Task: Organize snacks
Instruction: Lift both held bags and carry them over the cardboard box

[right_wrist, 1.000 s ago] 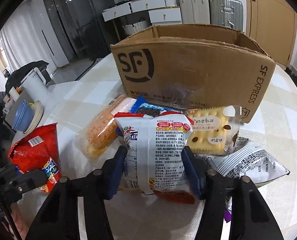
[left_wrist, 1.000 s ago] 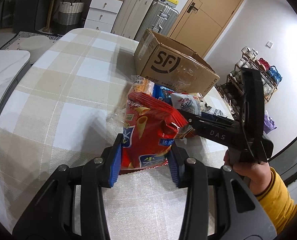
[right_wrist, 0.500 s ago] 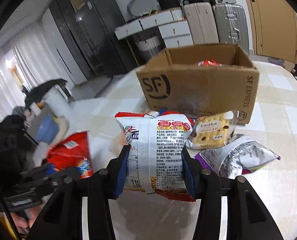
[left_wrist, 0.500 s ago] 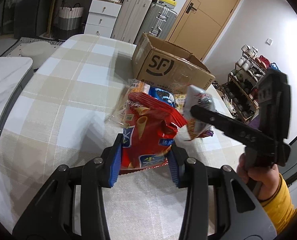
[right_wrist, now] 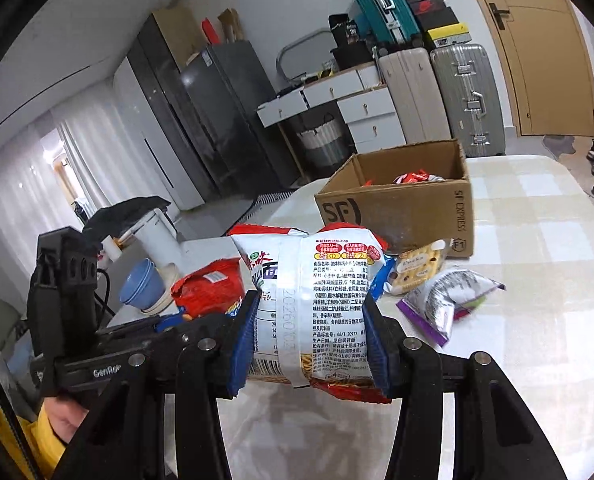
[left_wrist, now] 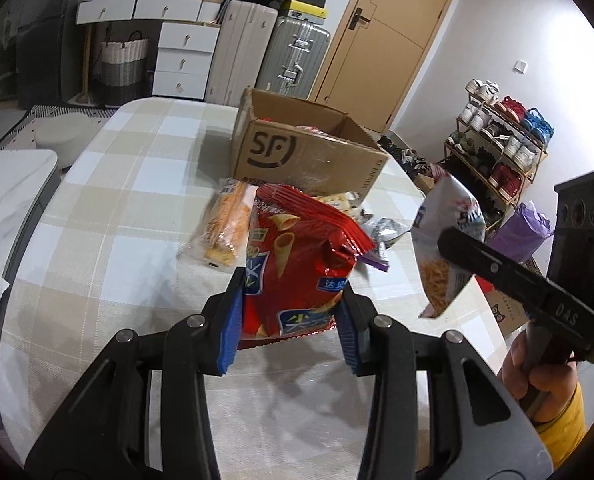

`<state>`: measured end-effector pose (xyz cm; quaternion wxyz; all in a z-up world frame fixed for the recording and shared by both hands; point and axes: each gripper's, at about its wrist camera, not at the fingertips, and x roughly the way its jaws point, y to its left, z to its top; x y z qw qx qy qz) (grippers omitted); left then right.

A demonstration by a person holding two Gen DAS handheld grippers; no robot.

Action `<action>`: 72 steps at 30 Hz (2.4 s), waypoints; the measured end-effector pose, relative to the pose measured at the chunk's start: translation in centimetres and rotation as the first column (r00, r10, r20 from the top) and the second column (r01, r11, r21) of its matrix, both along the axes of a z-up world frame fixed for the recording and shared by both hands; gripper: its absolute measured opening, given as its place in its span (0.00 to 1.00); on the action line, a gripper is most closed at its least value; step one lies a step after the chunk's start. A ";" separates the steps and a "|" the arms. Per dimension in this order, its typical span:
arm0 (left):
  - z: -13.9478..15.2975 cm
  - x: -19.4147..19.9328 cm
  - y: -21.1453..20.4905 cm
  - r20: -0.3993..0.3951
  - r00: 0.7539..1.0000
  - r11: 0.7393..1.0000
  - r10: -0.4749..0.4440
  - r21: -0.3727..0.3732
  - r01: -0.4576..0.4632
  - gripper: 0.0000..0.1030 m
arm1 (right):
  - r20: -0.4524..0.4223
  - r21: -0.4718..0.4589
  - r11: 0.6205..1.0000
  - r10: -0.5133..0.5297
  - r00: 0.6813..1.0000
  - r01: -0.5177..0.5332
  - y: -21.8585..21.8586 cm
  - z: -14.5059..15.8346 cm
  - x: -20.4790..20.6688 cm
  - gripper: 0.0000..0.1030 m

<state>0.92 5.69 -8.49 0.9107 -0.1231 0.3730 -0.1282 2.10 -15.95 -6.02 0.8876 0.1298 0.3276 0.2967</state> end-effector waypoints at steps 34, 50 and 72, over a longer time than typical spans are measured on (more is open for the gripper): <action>9.6 -1.1 -4.0 0.151 0.985 0.996 -0.084 0.044 0.078 0.36 | 0.151 0.040 0.999 -0.041 0.988 0.035 -3.5 6.6 -1.2 0.47; 15.4 10.0 -2.2 0.193 0.980 0.996 -0.050 0.088 0.033 0.37 | 0.153 -0.046 0.999 -0.010 0.988 0.017 -0.9 13.2 11.5 0.47; 8.1 32.1 -7.0 -0.007 0.999 0.985 -0.041 0.166 0.041 0.37 | -0.069 -0.154 0.987 -0.051 0.996 0.040 1.0 6.1 29.1 0.47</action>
